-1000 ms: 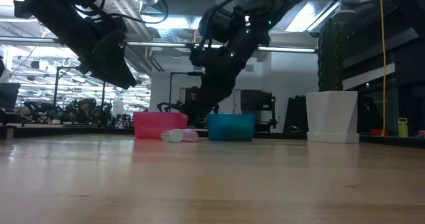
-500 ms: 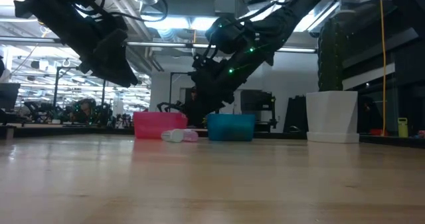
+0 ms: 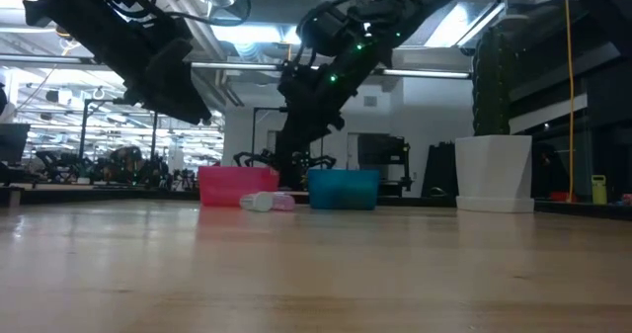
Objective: Pick and place medicine bottles into bin by pill shape (circle, oval)
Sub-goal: Put the pink tablet bottle into the red bin
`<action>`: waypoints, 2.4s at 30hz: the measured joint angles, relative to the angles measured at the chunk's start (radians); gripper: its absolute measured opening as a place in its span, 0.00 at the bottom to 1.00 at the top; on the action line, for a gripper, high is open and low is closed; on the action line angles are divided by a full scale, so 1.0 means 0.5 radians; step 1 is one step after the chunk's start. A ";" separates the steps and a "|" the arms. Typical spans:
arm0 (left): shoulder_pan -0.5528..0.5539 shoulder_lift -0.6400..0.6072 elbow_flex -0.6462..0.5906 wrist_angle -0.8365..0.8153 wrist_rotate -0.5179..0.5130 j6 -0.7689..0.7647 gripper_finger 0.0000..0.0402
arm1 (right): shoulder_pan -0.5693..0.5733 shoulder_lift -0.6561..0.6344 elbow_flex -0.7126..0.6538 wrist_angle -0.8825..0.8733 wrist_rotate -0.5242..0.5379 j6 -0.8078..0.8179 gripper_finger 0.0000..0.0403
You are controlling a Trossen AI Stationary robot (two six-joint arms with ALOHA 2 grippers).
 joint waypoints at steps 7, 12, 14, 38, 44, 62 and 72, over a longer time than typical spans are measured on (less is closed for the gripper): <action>0.000 0.000 0.000 0.008 -0.001 0.001 0.51 | -0.066 0.121 0.281 -0.242 -0.165 0.041 0.48; 0.001 -0.001 0.000 0.010 -0.001 0.002 0.51 | -0.067 0.368 0.746 -0.755 -0.130 -0.024 0.48; 0.002 -0.001 0.000 0.009 -0.001 0.005 0.51 | -0.066 0.410 0.837 -0.869 -0.100 -0.009 0.48; 0.005 -0.001 0.000 0.007 0.037 0.040 0.51 | 0.030 0.412 0.361 -0.375 -0.111 -0.071 0.48; 0.005 -0.001 0.000 0.006 0.037 0.050 0.51 | 0.030 0.412 0.314 -0.334 -0.111 -0.060 0.48; 0.004 -0.001 0.000 0.005 0.039 0.050 0.51 | 0.037 0.526 0.324 -0.257 -0.082 0.001 0.45; 0.004 -0.001 0.000 0.005 0.038 0.050 0.51 | 0.039 0.535 0.356 -0.279 -0.083 -0.007 0.34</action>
